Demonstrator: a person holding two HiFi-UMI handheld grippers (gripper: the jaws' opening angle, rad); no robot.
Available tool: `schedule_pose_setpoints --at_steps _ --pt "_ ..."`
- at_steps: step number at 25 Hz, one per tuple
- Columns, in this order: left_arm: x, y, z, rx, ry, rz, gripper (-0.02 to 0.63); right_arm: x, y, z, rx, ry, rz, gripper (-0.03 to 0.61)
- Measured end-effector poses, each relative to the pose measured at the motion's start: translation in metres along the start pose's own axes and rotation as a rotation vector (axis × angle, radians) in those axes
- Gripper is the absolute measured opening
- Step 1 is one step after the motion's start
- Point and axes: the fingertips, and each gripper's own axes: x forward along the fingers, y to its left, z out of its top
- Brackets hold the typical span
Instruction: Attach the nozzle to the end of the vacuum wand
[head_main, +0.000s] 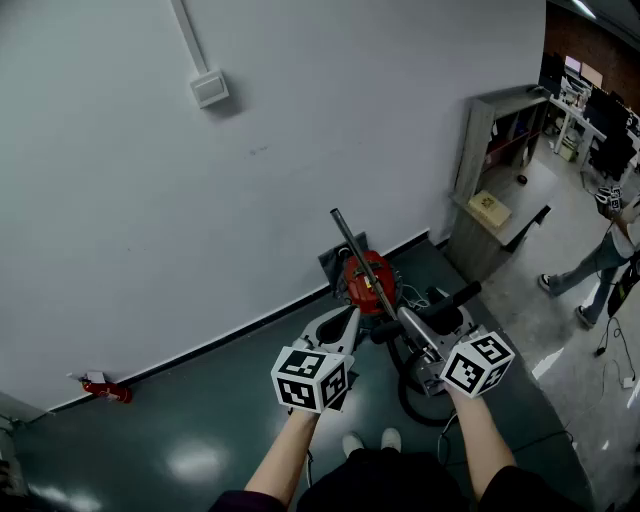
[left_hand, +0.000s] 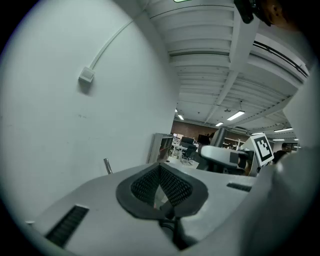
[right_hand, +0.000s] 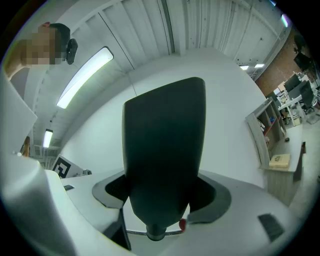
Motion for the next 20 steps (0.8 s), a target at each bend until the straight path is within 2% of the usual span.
schedule_pose_setpoints --at_steps 13,20 --pt "0.001 0.008 -0.009 -0.011 0.021 -0.021 0.005 0.005 0.003 -0.009 0.027 0.01 0.005 0.341" --pt "-0.008 0.014 -0.017 -0.024 0.036 -0.041 0.005 -0.001 0.006 -0.013 0.042 -0.001 -0.028 0.341"
